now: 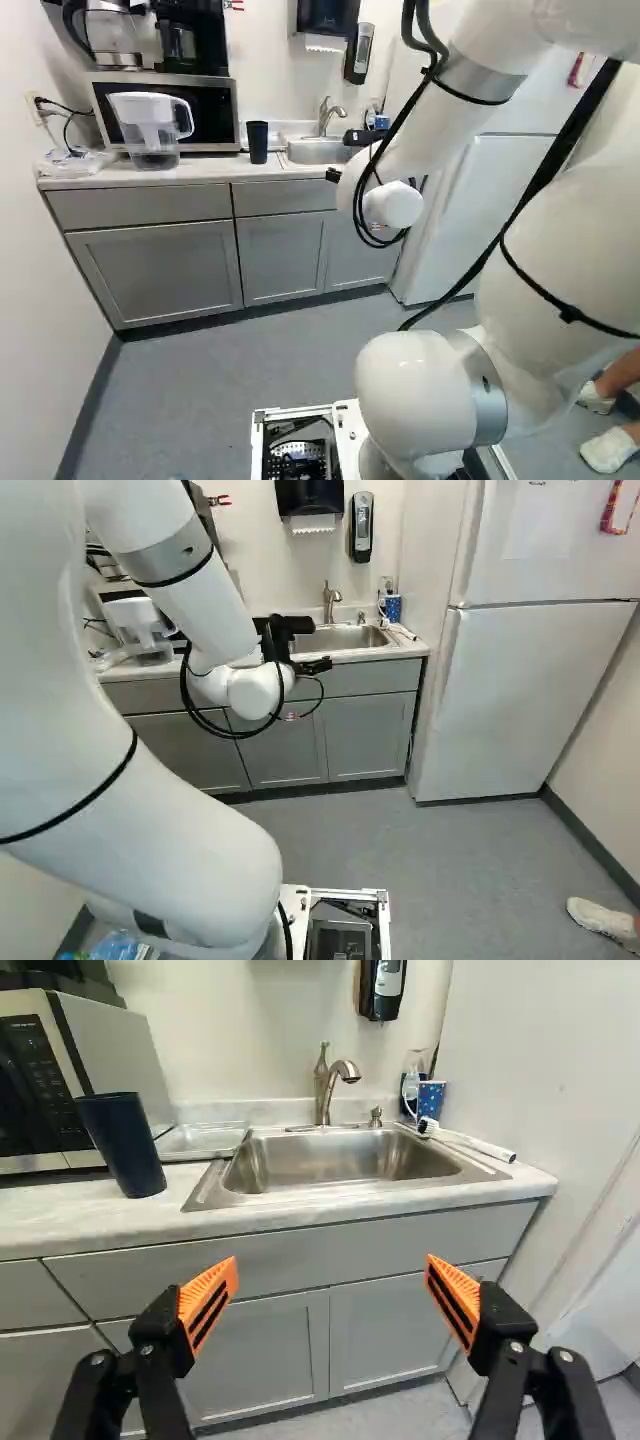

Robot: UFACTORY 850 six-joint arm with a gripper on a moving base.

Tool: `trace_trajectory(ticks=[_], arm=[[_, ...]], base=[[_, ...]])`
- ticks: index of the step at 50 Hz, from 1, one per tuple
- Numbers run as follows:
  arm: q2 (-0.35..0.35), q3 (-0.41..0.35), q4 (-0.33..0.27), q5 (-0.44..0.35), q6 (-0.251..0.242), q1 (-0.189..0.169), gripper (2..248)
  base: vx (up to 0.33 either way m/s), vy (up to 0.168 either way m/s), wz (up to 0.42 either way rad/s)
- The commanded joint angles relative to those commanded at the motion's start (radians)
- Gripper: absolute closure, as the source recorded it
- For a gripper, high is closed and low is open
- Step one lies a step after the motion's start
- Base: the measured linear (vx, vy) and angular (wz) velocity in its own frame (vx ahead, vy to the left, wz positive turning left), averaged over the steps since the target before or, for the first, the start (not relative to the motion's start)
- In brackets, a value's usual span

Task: Rinse the cup and place it in the tray

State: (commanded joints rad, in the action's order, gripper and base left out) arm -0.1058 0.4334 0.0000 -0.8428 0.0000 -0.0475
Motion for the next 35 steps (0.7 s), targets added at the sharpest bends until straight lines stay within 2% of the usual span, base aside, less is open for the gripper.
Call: trace_trajectory(ticks=[35], arm=[[-0.010,0.073,0.000,0.058,0.000,0.015,3]], base=[[0.000,0.000,0.000]])
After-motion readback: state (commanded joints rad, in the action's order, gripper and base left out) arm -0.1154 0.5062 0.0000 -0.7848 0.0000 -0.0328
